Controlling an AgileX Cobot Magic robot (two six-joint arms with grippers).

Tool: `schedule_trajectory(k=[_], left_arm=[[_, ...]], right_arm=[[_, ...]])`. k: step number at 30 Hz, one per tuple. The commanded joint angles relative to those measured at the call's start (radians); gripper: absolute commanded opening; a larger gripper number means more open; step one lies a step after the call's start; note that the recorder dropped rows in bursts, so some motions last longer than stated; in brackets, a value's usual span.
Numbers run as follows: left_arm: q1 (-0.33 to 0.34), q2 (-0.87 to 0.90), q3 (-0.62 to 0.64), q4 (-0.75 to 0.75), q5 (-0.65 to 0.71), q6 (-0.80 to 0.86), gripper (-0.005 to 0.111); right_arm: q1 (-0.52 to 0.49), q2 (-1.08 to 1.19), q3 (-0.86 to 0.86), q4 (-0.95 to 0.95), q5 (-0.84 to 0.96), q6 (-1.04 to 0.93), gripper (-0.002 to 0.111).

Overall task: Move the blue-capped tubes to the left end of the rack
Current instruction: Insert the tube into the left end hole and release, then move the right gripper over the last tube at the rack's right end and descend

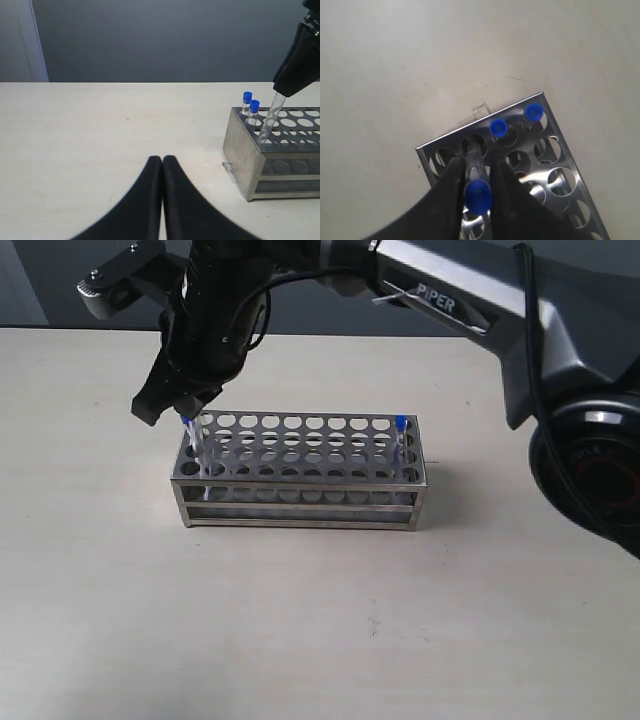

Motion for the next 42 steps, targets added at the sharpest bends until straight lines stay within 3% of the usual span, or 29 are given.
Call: schedule_trajectory(k=[1,19,23,25,35,42], left_arm=[[-0.006,0.006,-0.005,0.002,-0.007,0.001,0.001],[-0.006,0.006,-0.005,0.002,-0.007,0.001,0.001],[-0.006,0.006,-0.005,0.002,-0.007,0.001,0.001],[-0.006,0.006,-0.005,0.002,-0.007,0.001,0.001],[-0.006,0.006,-0.005,0.002,-0.007,0.001,0.001],[-0.006,0.006,-0.005,0.002,-0.007,0.001,0.001]], right_arm=[[0.002,0.003,-0.009,0.009,-0.032,-0.004,-0.001],[0.002,0.081,-0.009,0.058,-0.013,0.018,0.001],[0.002,0.081,-0.009,0.061,-0.013,0.044,0.041],[0.000,0.079,-0.009,0.051,0.003,0.079,0.050],[0.000,-0.037,-0.009,-0.041,0.078,0.124,0.050],[-0.014,-0.122,0.008,-0.362,0.078,0.281,0.050]])
